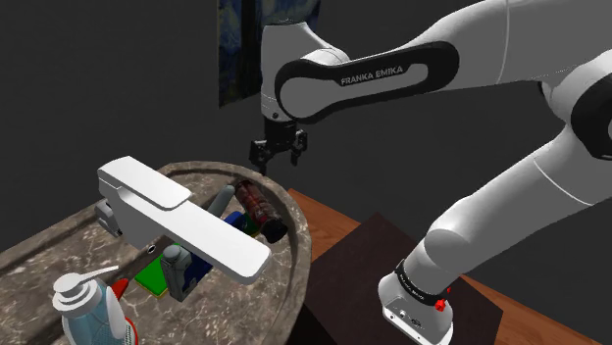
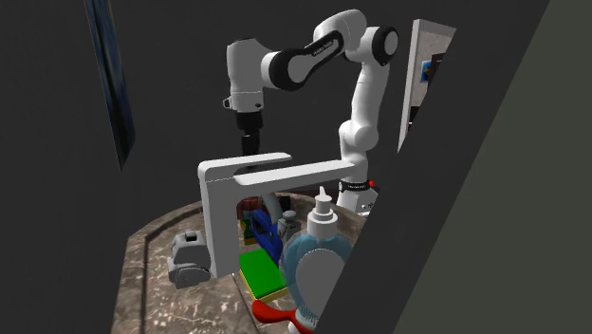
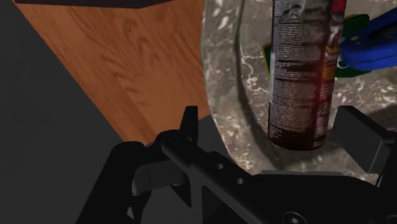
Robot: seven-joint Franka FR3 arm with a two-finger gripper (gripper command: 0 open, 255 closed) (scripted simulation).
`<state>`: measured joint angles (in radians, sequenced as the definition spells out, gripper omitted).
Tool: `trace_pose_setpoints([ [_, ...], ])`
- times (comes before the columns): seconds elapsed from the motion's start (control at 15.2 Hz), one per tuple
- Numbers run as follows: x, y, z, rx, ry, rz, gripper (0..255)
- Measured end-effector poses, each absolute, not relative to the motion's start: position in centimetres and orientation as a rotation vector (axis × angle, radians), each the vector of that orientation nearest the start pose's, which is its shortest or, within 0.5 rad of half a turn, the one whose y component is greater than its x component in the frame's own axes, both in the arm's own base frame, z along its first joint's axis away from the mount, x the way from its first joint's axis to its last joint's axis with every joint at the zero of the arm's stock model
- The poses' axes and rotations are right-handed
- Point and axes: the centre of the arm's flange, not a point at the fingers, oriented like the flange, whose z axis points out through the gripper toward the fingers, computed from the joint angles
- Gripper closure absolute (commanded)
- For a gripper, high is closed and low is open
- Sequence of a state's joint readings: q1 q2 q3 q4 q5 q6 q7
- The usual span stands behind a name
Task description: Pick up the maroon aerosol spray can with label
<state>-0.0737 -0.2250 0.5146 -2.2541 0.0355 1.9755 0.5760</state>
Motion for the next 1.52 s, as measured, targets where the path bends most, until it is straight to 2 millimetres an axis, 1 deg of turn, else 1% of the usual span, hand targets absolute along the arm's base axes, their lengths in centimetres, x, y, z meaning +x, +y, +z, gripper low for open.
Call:
trace_pose_setpoints([
  [0.26,46.3,24.1,40.0,-3.253,0.396,0.033,0],
  [0.53,50.3,26.1,37.4,-3.263,0.531,0.012,0],
  [0.73,51.3,26.6,35.7,-3.265,0.565,0.006,0],
  [1.06,51.3,26.6,33.1,-3.265,0.57,0.004,0],
  [1.12,51.3,26.6,32.9,-3.265,0.571,0.004,255],
  [1.52,51.2,26.7,32.8,-3.262,0.569,-0.003,255],
])
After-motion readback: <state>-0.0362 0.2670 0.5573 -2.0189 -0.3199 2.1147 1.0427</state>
